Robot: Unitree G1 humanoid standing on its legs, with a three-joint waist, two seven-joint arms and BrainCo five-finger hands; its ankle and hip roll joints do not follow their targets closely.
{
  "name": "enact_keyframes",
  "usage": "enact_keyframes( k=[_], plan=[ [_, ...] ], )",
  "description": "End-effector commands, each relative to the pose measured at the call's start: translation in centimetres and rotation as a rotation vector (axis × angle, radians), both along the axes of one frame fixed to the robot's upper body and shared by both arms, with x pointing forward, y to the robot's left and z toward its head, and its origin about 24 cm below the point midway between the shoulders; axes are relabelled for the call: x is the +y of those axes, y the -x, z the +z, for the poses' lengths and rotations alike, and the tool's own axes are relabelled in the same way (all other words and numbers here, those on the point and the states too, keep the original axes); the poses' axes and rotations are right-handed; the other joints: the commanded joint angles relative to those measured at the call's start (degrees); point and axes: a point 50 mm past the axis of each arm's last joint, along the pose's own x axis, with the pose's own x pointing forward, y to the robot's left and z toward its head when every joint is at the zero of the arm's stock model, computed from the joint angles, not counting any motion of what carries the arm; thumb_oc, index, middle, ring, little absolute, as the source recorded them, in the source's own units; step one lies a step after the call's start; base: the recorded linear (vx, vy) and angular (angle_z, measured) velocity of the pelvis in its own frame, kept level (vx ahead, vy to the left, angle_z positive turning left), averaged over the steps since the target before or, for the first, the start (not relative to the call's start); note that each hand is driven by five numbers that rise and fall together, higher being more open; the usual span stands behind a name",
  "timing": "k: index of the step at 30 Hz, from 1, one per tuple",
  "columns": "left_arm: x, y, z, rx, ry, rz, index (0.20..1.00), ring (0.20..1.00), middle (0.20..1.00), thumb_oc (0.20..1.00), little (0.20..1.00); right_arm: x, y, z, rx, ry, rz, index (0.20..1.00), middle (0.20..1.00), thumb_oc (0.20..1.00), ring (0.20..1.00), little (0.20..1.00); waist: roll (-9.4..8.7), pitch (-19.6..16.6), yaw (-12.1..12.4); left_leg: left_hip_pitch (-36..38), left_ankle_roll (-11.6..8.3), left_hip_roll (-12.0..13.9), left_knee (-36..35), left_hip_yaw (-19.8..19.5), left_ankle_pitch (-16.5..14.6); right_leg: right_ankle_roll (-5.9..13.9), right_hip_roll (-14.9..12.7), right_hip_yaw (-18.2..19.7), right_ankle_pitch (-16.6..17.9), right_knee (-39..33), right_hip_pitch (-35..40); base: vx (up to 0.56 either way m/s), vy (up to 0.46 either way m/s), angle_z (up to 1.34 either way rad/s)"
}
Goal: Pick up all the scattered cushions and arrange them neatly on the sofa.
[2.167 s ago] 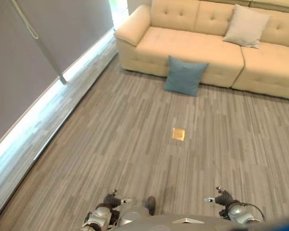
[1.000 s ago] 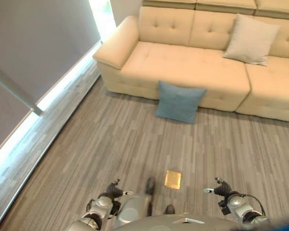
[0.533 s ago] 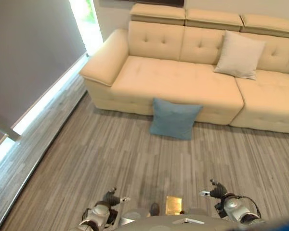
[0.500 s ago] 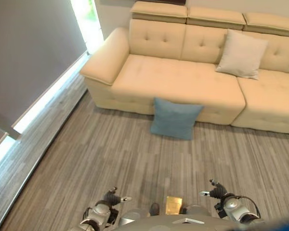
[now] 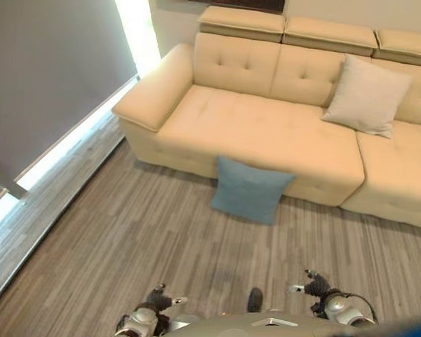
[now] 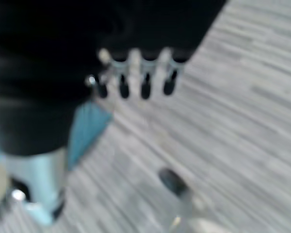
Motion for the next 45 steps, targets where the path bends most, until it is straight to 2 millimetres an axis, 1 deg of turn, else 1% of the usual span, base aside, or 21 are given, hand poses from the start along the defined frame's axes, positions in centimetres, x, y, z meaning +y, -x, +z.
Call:
enact_keyframes(
  k=[1,3,6,7,10,15,18,20,21,22,23,26,28,29,32,34,36,39,40,42,45],
  plan=[
    [-2.0,-2.9,0.6,-0.094,0.034,-0.039,1.0,1.0,1.0,1.0,1.0,-2.0,-1.2,1.0,-0.05,0.045,-0.017,1.0,1.0,1.0,1.0,1.0,0.14,4.0,0.1,-2.2,2.08,2.5,-5.4,4.2,1.2,4.47,-1.8,2.3,-8.8,4.9,3.0,0.22,-0.15,-0.04],
    [-2.1,-2.8,0.5,-0.09,0.034,-0.047,1.0,1.0,1.0,1.0,1.0,-2.0,-0.7,0.8,-0.034,0.045,-0.019,1.0,1.0,1.0,1.0,1.0,0.22,3.7,0.1,-3.3,2.58,1.2,-11.4,6.5,-0.1,4.81,-1.4,1.8,-9.9,4.4,4.2,0.23,-0.067,0.02],
    [-2.1,-2.8,0.6,-0.09,0.031,-0.06,1.0,1.0,1.0,1.0,1.0,-2.1,-0.3,0.6,-0.019,0.048,-0.025,1.0,1.0,1.0,1.0,1.0,1.74,3.1,0.6,-6.2,2.22,0.5,-22.6,10.8,6.4,4.97,0.8,0.9,-11.8,3.4,7.0,0.24,-0.009,0.15],
    [-2.1,-2.8,0.6,-0.091,0.035,-0.058,1.0,1.0,1.0,1.0,1.0,-2.1,-0.2,0.6,-0.015,0.052,-0.029,1.0,1.0,1.0,1.0,1.0,2.14,3.3,1.9,-7.5,1.91,-1.0,-25.6,9.3,8.1,4.88,1.7,2.2,-12.8,3.6,8.1,0.21,0.007,0.23],
    [-1.9,-2.1,0.3,-0.077,0.051,-0.013,1.0,1.0,1.0,1.0,1.0,-1.9,-0.1,0.5,-0.01,0.048,-0.015,1.0,1.0,1.0,1.0,1.0,2.89,2.3,2.7,-4.9,2.37,-1.7,-28.7,5.9,9.2,5.33,2.1,3.6,-14.0,5.3,8.9,0.21,0.048,-0.22],
    [-1.9,-1.1,0.0,-0.043,0.059,-0.016,1.0,1.0,1.0,1.0,1.0,-1.5,0.8,0.0,0.021,0.035,-0.004,1.0,1.0,1.0,1.0,1.0,2.23,-0.1,2.7,-2.4,3.84,-2.5,-27.9,5.9,7.7,6.59,0.2,3.7,-15.3,6.3,10.7,0.24,0.089,-0.45],
    [-1.9,-1.1,0.0,-0.038,0.059,-0.033,1.0,1.0,1.0,1.0,1.0,-1.1,1.1,-0.2,0.034,0.015,-0.001,1.0,1.0,1.0,1.0,1.0,1.94,-0.8,3.0,0.0,5.74,-3.8,-28.4,5.0,5.8,8.36,-1.6,3.9,-15.2,13.0,9.1,0.19,0.138,-0.08],
    [-1.9,-1.5,0.1,-0.049,0.055,-0.038,1.0,1.0,1.0,1.0,1.0,-0.9,0.8,-0.1,0.028,0.012,0.0,1.0,1.0,1.0,1.0,1.0,2.33,0.2,2.6,1.9,7.32,-4.4,-28.8,4.5,5.3,10.44,-3.4,4.5,-10.0,23.6,4.0,0.08,0.139,0.05],
    [-1.9,-1.5,0.1,-0.049,0.055,-0.038,1.0,1.0,1.0,1.0,1.0,-0.9,0.8,-0.1,0.028,0.012,0.0,1.0,1.0,1.0,1.0,1.0,2.32,0.2,2.6,1.9,7.32,-4.4,-28.8,4.5,5.3,10.44,-3.4,4.5,-10.0,23.7,4.0,0.04,0.146,0.07],
    [-1.8,-2.0,0.3,-0.064,0.051,-0.05,1.0,1.0,1.0,1.0,1.0,-0.6,0.1,0.1,0.006,0.003,0.014,1.0,1.0,1.0,1.0,1.0,3.48,1.9,1.5,4.1,8.24,-3.8,-30.3,3.4,5.3,11.1,-3.8,4.5,-6.6,32.2,-0.9,0.05,0.115,0.0],
    [-1.7,-2.1,0.4,-0.066,0.047,-0.057,1.0,1.0,1.0,1.0,1.0,-0.5,0.0,0.1,0.0,0.0,0.013,1.0,1.0,1.0,1.0,1.0,3.91,2.3,1.1,5.1,8.39,-3.5,-31.1,3.2,5.2,10.88,-4.2,3.8,-6.9,34.4,-2.9,0.1,0.126,0.08],
    [-1.7,-2.3,0.5,-0.072,0.044,-0.066,1.0,1.0,1.0,1.0,1.0,-0.4,-0.1,0.2,-0.005,-0.003,0.017,1.0,1.0,1.0,1.0,1.0,4.07,2.5,0.2,7.1,8.15,-3.4,-33.1,1.6,5.0,9.41,-3.0,3.2,-9.0,30.8,-4.6,0.12,-0.004,0.33],
    [-1.7,-2.9,0.7,-0.09,0.035,-0.085,1.0,1.0,1.0,1.0,1.0,-0.3,-0.5,0.3,-0.021,-0.008,0.018,1.0,1.0,1.0,1.0,1.0,3.08,3.0,-1.0,8.8,7.89,-4.8,-34.7,-0.7,4.9,8.45,2.0,6.4,-9.7,20.0,-5.9,0.22,-0.08,0.17],
    [-1.7,-3.0,0.7,-0.091,0.033,-0.092,1.0,1.0,1.0,1.0,1.0,-0.3,-0.7,0.4,-0.024,-0.009,0.019,1.0,1.0,1.0,1.0,1.0,2.66,3.0,-1.3,9.6,7.78,-5.4,-35.3,-1.5,4.6,8.48,2.9,6.8,-8.7,15.8,-6.4,0.21,-0.07,0.34],
    [-1.8,-2.9,0.6,-0.081,0.036,-0.091,1.0,1.0,1.0,1.0,1.0,-0.5,-0.6,0.4,-0.019,-0.005,0.015,1.0,1.0,1.0,1.0,1.0,2.25,2.8,-1.5,10.3,7.39,-5.9,-35.9,-2.8,4.2,8.99,2.8,6.2,-7.4,11.4,-5.6,0.12,-0.053,0.31],
    [-1.9,-2.4,0.4,-0.064,0.038,-0.095,1.0,1.0,1.0,1.0,1.0,-0.5,-0.3,0.3,-0.012,-0.001,0.015,1.0,1.0,1.0,1.0,1.0,1.72,2.0,-1.5,10.6,6.76,-6.0,-35.3,-3.5,3.1,7.84,3.8,8.3,-6.8,8.6,-3.9,0.17,-0.108,0.58],
    [-2.1,-2.1,0.3,-0.058,0.042,-0.098,1.0,1.0,1.0,1.0,1.0,-0.7,-0.1,0.2,-0.014,0.0,0.004,1.0,1.0,1.0,1.0,1.0,1.39,1.3,-1.5,10.3,5.72,-5.8,-33.7,-3.4,1.7,7.26,3.6,8.0,-6.5,6.2,-2.0,0.16,-0.102,0.39],
    [-2.4,-2.2,0.3,-0.057,0.048,-0.11,1.0,1.0,1.0,1.0,1.0,-1.1,0.2,0.3,-0.016,0.001,-0.01,1.0,1.0,1.0,1.0,1.0,0.79,1.7,-2.1,8.0,4.1,-5.3,-27.5,-0.9,-0.5,7.04,2.8,6.8,-6.9,5.0,-0.4,0.06,-0.063,0.5],
    [-2.5,-2.3,0.3,-0.063,0.054,-0.105,1.0,1.0,1.0,1.0,1.0,-1.3,0.0,0.4,-0.025,0.004,-0.009,1.0,1.0,1.0,1.0,1.0,0.32,2.7,-2.2,5.4,2.98,-4.1,-21.9,2.7,-1.9,6.42,2.0,6.0,-7.6,4.7,1.0,0.02,-0.049,0.36],
    [-2.7,-2.5,0.4,-0.07,0.057,-0.107,1.0,1.0,1.0,1.0,1.0,-1.5,-0.2,0.6,-0.032,0.01,-0.014,1.0,1.0,1.0,1.0,1.0,0.28,3.2,-1.9,3.0,2.97,-3.1,-19.2,3.2,-1.8,5.83,1.7,6.4,-8.5,4.8,2.0,0.05,-0.014,0.28],
    [-2.9,-2.6,0.4,-0.075,0.056,-0.117,1.0,1.0,1.0,1.0,1.0,-1.6,-0.4,0.7,-0.039,0.015,-0.011,1.0,1.0,1.0,1.0,1.0,0.18,3.6,-1.8,1.0,2.75,-1.3,-21.0,3.5,0.1,5.56,1.4,6.6,-9.5,5.1,2.6,0.09,0.027,0.09]
  ],
)
